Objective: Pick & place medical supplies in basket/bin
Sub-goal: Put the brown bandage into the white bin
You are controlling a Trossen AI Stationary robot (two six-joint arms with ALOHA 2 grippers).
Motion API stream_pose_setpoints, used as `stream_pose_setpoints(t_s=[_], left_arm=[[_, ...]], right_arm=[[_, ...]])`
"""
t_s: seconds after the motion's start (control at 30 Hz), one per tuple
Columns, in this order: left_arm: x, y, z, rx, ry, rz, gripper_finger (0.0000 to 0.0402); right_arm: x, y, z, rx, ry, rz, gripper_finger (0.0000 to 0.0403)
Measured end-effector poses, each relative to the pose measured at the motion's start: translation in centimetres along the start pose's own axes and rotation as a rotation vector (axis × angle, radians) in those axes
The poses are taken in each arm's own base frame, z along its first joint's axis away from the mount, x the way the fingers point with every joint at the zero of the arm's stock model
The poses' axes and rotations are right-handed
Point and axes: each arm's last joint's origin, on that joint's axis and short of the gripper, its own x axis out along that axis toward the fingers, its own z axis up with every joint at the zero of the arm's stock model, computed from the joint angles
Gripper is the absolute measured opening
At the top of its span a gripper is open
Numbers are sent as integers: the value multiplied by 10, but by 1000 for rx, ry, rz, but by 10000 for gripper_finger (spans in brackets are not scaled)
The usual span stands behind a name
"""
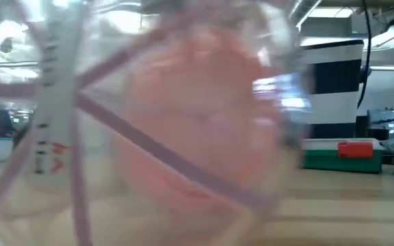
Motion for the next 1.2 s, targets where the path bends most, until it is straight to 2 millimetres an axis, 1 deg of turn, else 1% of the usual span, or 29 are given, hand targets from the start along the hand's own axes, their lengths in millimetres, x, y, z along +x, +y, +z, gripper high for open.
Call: stream_pose_setpoints(t_s=[0.13, 0.27, 0.33, 0.43, 0.5, 0.53, 0.63, 0.7, 0.83, 0.93, 1.0, 1.07, 1.2], left_arm=[[0, 1, -1, -32, 6, 4, 192], [0, 0, -1, -36, 26, -20, 192], [0, 0, -2, -40, 33, -28, 192], [0, 0, -2, -59, 38, -33, 192], [0, -1, -2, -66, 43, -39, 192], [0, -1, -2, -65, 50, -46, 192], [0, -1, -2, -65, 59, -56, 192], [-1, -2, -3, -62, 58, -58, 192], [-4, -5, -4, -52, 56, -72, 192], [-7, -7, -5, -43, 51, -86, 192], [-9, -8, -6, -38, 49, -94, 192], [-11, -9, -7, -31, 46, -103, 192], [-13, -10, -8, -29, 43, -112, 192]], right_arm=[[-75, -1, 4, 1, -60, -136, 70], [-156, -2, -1, 24, -161, -314, 70], [-190, -4, -10, 55, -180, -448, 72], [-234, -12, -32, 157, -142, -691, 73], [-255, -22, -50, 241, -102, -791, 74], [-264, -27, -59, 285, -85, -798, 74], [-277, -44, -87, 406, -48, -730, 76], [-280, -58, -105, 481, -33, -720, 81], [-280, -86, -142, 636, 38, -785, 100], [-278, -108, -167, 733, 103, -800, 122], [-277, -121, -180, 793, 117, -786, 138], [-273, -134, -190, 846, 118, -735, 154], [-264, -155, -203, 919, 110, -644, 181]])
